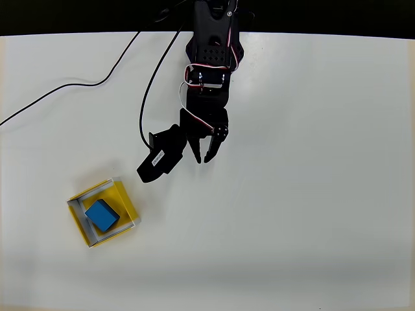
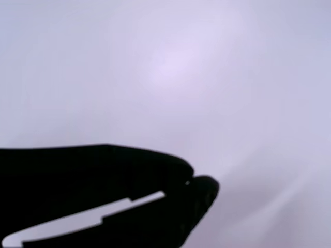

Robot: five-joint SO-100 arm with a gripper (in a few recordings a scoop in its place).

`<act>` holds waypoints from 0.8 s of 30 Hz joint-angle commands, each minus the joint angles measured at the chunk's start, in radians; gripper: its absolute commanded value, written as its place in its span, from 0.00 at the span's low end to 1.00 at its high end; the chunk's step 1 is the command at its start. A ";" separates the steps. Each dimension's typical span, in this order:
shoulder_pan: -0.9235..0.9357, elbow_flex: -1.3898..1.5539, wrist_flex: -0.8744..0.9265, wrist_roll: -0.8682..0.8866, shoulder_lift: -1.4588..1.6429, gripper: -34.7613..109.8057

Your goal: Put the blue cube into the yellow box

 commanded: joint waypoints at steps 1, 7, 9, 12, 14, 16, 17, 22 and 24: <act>-0.021 0.051 0.083 -0.012 0.181 0.24; -0.015 0.115 0.337 -0.005 0.339 0.24; -0.015 0.115 0.425 -0.005 0.365 0.24; -0.011 0.115 0.580 -0.011 0.394 0.24; 0.002 0.115 0.666 -0.028 0.394 0.24; 0.014 0.115 0.738 -0.049 0.394 0.24; 0.018 0.115 0.739 -0.044 0.394 0.24; 0.021 0.115 0.742 -0.029 0.394 0.24; 0.023 0.115 0.750 -0.002 0.394 0.24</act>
